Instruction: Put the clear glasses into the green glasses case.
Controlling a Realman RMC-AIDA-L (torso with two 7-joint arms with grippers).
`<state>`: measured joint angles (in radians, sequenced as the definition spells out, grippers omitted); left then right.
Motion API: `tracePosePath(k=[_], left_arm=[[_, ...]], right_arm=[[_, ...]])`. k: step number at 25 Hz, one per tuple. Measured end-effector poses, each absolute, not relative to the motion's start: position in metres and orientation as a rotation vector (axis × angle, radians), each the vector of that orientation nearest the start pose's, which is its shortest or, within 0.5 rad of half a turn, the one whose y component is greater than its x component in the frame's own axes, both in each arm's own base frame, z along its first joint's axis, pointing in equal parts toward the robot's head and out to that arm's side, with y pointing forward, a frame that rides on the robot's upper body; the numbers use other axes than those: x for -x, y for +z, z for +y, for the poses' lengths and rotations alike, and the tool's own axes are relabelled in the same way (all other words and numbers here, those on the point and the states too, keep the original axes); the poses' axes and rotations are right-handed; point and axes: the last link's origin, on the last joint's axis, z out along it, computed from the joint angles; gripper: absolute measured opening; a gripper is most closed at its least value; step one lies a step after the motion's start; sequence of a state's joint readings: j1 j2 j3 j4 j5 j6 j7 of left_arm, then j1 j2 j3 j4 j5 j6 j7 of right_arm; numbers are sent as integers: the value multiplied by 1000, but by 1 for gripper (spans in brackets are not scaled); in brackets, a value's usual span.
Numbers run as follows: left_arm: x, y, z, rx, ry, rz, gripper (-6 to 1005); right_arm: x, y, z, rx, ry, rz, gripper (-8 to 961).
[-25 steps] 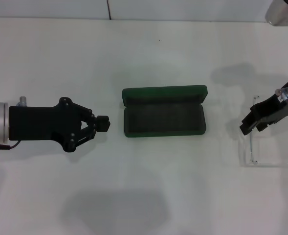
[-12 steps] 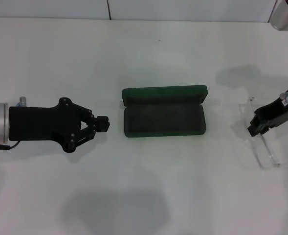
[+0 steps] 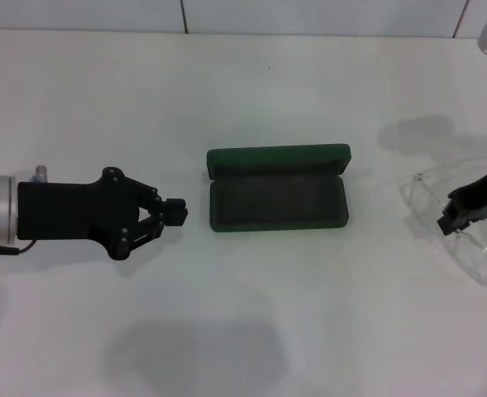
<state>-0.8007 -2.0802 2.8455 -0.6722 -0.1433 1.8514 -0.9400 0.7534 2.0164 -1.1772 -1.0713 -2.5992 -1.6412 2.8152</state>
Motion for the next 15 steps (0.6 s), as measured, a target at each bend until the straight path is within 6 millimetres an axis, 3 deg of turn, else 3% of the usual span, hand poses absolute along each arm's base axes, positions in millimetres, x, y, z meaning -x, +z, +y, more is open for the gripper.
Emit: tracePosePath(k=[9,15], left_arm=[[272,8,312,2895,-597,-366,63],[270,7,311,2882,-646,-405,63]], right_arm=[[-206,37,366,2366,-430,1467,72],[-211,60,359,2387,-366,1451,58]])
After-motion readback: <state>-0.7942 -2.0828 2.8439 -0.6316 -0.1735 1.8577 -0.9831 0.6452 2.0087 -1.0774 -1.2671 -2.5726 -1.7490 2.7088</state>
